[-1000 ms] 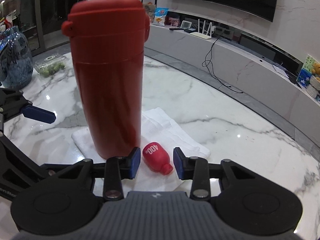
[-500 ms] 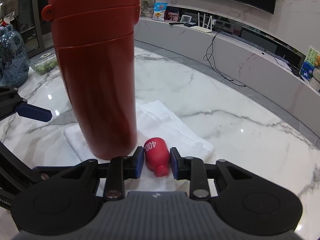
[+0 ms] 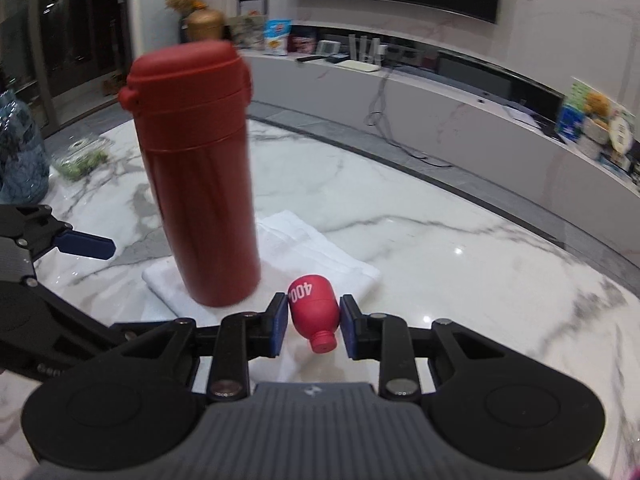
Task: Clean container
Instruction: 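Carry the small red bottle to the clear plate and release it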
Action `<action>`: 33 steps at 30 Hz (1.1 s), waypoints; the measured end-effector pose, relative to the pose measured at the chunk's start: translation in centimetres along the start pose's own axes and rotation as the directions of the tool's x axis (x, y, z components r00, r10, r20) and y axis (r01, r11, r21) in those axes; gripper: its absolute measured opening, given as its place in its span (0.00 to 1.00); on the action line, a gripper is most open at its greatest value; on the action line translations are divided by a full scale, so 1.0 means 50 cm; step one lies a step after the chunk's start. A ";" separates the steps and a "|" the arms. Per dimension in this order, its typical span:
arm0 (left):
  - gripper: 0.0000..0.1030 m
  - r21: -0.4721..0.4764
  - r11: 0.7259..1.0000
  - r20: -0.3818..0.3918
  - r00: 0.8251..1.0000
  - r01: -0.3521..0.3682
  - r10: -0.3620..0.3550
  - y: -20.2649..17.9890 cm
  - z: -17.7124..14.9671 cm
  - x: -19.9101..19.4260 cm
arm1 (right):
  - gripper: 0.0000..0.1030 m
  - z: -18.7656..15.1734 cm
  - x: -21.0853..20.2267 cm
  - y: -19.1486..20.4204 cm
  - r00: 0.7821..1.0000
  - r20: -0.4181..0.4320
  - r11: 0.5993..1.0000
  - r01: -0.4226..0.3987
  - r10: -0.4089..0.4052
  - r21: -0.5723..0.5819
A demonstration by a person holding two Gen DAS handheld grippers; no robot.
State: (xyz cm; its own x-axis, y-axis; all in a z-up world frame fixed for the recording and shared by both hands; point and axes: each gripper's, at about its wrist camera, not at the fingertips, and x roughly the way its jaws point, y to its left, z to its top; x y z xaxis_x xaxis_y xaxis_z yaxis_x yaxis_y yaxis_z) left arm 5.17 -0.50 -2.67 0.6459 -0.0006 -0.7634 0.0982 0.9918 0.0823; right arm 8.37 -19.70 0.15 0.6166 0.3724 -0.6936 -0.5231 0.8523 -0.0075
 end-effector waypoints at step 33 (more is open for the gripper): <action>0.94 -0.053 0.998 0.078 0.996 0.044 -0.040 0.020 -0.011 -0.076 | 0.31 -0.312 -0.298 -0.343 0.698 -0.431 0.533 0.715 -0.571 0.452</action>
State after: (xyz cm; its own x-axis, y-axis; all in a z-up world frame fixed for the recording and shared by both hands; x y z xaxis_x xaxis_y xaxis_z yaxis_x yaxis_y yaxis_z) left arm 2.38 0.56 -0.04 0.6986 -0.0498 -0.7138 0.0860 0.9962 0.0147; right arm -1.04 -45.61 -0.64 0.4755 -0.3853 -0.7908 0.4278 0.8868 -0.1749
